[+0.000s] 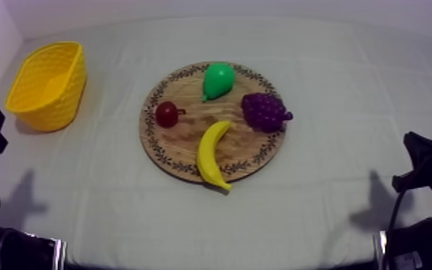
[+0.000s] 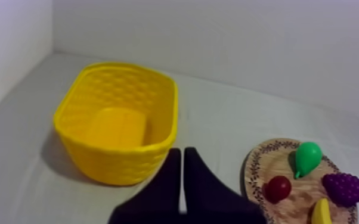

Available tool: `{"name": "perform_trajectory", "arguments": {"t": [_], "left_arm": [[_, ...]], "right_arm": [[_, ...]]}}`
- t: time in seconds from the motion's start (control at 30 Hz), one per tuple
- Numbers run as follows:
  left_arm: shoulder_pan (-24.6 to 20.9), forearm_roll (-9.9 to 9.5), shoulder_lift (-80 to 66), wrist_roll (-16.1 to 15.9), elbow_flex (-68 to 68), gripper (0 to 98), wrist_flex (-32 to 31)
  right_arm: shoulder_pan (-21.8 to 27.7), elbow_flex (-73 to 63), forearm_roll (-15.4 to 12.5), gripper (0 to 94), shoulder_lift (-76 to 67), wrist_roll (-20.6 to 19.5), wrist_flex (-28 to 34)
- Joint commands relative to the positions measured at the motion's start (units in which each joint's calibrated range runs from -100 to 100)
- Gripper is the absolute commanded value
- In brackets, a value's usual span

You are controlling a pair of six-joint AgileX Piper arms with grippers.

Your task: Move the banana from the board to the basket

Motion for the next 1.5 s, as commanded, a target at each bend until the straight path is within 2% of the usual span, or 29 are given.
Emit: {"name": "perform_trajectory", "arguments": {"t": [0.0, 0.17, 0.4, 0.57, 0.77, 1.07, 1.23, 1.33, 1.47], "left_arm": [[1.0, 0.02, 3.5, -0.5, -5.9, 0.1, 0.7], [3.0, 0.24, 11.4, -2.2, -16.6, 0.1, 2.9], [6.3, 2.05, 21.8, -5.8, -31.4, 0.1, 8.2], [9.5, 2.65, 28.0, -6.5, -38.6, 0.1, 11.0], [13.7, 4.26, 33.8, -7.1, -43.6, 0.1, 12.7], [20.0, 4.21, 44.0, -3.8, -47.6, 0.1, 13.1], [25.5, -0.53, 51.9, 2.0, -50.7, 0.1, 12.4], [27.3, -1.57, 56.1, 4.1, -51.7, 0.1, 11.7], [29.2, -1.95, 60.7, 5.6, -52.2, 0.1, 10.4]], "right_arm": [[0.0, 0.0, 0.0, 0.6, 0.0, 0.0, 0.0], [0.0, 0.0, 0.0, 0.6, 0.0, 0.0, 0.0], [0.0, 0.0, 0.0, 0.6, 0.0, 0.0, 0.0], [0.0, 0.0, 0.0, 0.6, 0.0, 0.0, 0.0], [0.0, 0.0, 0.0, 0.6, 0.0, 0.0, 0.0], [0.0, 0.0, 0.0, 0.6, 0.0, 0.0, 0.0], [0.0, 0.0, 0.0, 0.6, 0.0, 0.0, 0.0], [0.0, 0.0, 0.0, 0.6, 0.0, 0.0, 0.0], [0.0, 0.0, 0.0, 0.6, 0.0, 0.0, 0.0]]}}
